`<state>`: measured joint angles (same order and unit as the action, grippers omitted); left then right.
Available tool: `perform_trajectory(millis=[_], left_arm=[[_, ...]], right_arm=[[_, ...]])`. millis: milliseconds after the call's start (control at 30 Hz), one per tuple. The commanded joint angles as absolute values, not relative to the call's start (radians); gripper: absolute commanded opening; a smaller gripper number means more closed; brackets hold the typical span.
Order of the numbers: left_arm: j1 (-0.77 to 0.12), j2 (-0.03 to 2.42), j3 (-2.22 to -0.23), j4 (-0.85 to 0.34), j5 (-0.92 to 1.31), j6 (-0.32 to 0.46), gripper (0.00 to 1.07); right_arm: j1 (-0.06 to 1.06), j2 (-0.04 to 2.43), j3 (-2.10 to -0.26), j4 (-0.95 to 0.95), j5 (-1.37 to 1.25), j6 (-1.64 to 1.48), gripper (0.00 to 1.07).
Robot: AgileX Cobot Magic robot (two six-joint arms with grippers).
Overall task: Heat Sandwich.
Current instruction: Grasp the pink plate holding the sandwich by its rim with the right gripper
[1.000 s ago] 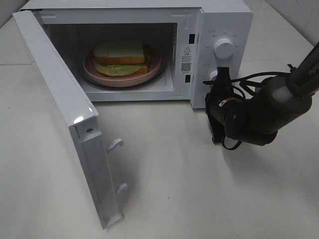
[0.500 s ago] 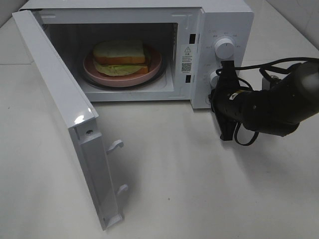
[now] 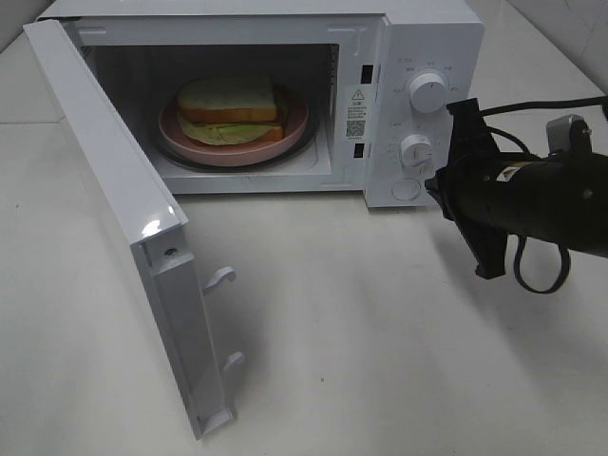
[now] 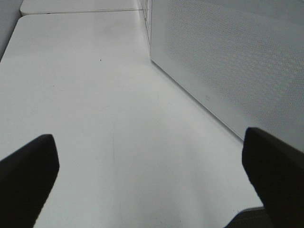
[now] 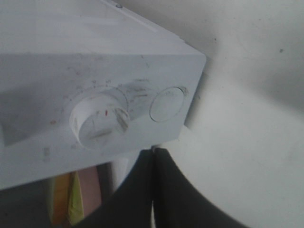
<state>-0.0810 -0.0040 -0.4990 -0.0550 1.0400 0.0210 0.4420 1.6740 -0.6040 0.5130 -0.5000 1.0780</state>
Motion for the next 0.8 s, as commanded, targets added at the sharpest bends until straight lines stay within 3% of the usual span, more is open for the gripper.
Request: perform_trajectory(millis=[33, 533, 800], left_arm=[[-0.077, -0.027, -0.496, -0.055, 1.037, 0.016, 1.03], [-0.077, -0.027, -0.496, -0.055, 1.037, 0.016, 1.03], [-0.077, -0.027, -0.496, -0.055, 1.037, 0.016, 1.03]], right_arm=[[0.441, 1.598, -0.590, 0.508, -0.366, 0.937, 0.01], [0.441, 1.379, -0.595, 0.506, 0.126, 0.143, 0.06], [0.441, 1.334, -0.614, 0.430, 0.355, 0.073, 0.08]])
